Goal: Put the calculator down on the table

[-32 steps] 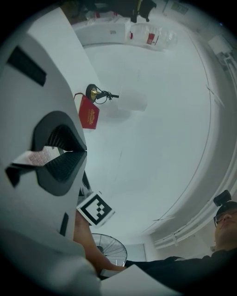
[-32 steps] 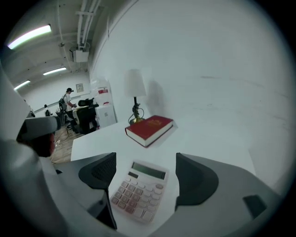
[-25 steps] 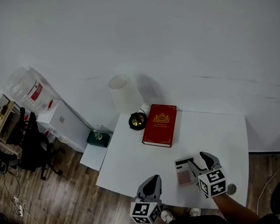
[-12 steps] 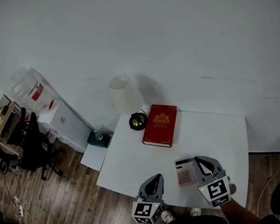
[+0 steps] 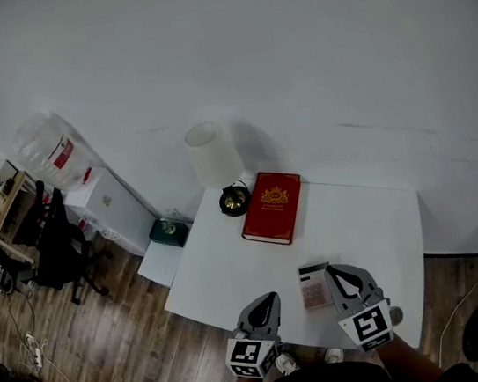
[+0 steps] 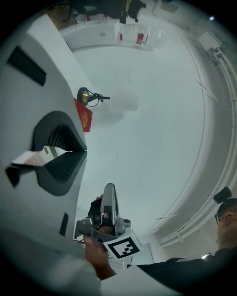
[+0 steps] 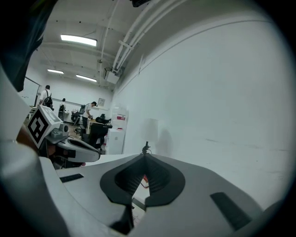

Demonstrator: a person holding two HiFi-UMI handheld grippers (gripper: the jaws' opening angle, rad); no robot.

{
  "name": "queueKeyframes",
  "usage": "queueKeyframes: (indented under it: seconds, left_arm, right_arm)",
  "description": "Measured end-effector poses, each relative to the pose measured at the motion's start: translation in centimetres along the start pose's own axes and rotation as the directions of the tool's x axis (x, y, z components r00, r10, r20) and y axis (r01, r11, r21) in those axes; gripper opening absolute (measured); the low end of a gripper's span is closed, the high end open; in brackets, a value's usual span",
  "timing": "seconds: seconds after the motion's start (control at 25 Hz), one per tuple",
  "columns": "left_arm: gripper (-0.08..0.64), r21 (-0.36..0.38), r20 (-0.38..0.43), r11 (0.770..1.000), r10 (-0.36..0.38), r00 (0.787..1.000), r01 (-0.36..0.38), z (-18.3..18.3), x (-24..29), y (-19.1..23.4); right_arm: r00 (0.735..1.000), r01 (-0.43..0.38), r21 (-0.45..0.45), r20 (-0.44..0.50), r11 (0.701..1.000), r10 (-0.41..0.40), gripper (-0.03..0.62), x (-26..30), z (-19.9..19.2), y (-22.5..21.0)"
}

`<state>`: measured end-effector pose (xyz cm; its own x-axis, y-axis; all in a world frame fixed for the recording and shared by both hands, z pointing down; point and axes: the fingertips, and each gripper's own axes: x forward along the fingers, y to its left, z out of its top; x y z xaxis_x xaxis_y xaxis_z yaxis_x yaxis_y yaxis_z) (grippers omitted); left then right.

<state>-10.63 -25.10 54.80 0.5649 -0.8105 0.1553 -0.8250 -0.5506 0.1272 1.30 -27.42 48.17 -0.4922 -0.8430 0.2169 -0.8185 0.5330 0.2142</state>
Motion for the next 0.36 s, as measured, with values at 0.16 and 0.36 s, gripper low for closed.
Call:
queueKeyframes:
  seconds: [0.16, 0.36]
  left_arm:
    - [0.018, 0.001, 0.0, 1.0, -0.002, 1.0, 0.002, 0.0, -0.2, -0.3]
    - [0.018, 0.002, -0.002, 1.0, -0.004, 1.0, 0.004, -0.2, -0.2, -0.7]
  right_arm:
    - [1.0, -0.011, 0.007, 0.0, 1.0, 0.011, 0.017, -0.1, -0.1, 0.2]
    - [0.999, -0.021, 0.049, -0.032, 0.999, 0.023, 0.017, 0.2, -1.1, 0.1]
